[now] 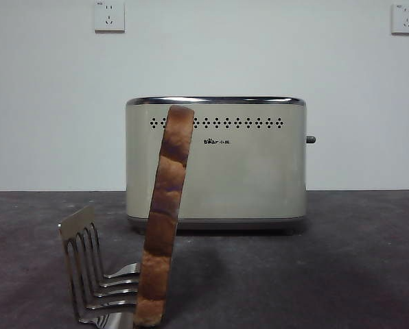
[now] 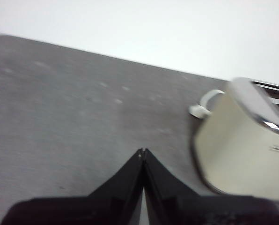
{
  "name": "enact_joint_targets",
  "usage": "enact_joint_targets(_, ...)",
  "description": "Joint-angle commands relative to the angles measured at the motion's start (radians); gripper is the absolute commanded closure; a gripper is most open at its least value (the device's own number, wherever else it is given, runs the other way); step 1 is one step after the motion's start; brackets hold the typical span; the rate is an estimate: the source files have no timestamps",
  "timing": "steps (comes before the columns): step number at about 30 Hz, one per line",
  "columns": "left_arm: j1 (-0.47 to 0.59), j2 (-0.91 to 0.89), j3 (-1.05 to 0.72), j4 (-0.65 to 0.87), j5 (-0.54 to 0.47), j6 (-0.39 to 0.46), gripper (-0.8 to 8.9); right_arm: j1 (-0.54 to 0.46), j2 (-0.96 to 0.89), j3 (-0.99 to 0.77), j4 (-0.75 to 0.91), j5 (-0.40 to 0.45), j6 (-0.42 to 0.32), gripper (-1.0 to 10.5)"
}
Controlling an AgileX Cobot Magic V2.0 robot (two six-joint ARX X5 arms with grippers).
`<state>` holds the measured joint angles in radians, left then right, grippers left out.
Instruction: Pick up a slice of bread from the rack,put the bread on the toaster,press the button
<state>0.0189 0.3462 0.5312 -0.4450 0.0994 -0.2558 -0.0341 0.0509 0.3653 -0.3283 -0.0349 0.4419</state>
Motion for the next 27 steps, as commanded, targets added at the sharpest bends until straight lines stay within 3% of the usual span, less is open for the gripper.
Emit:
enact_joint_targets(1, 0.002, 0.074, 0.106, -0.1, 0.065, -0.027, 8.19, 0.0, 0.022, 0.084, -0.074, -0.004, 0.01, 9.5)
enact_joint_targets(10, 0.0, 0.341, 0.422, -0.468, 0.197, 0.006, 8.19, 0.0, 0.144, 0.323, -0.362, -0.097, -0.054, 9.5)
enact_joint_targets(16, -0.028, 0.498, 0.566, -0.67, 0.233, 0.032, 8.19, 0.0, 0.219, 0.397, -0.427, -0.137, -0.06, 9.5)
enact_joint_targets(20, -0.076, 0.581, 0.607, -0.727, 0.249, 0.04, 8.18, 0.0, 0.27, 0.428, -0.435, -0.224, -0.113, 9.5)
enact_joint_targets(27, -0.255, 0.694, 0.61, -0.724, 0.248, -0.031, 8.14, 0.0, 0.359, 0.468, -0.436, -0.238, -0.151, 9.5)
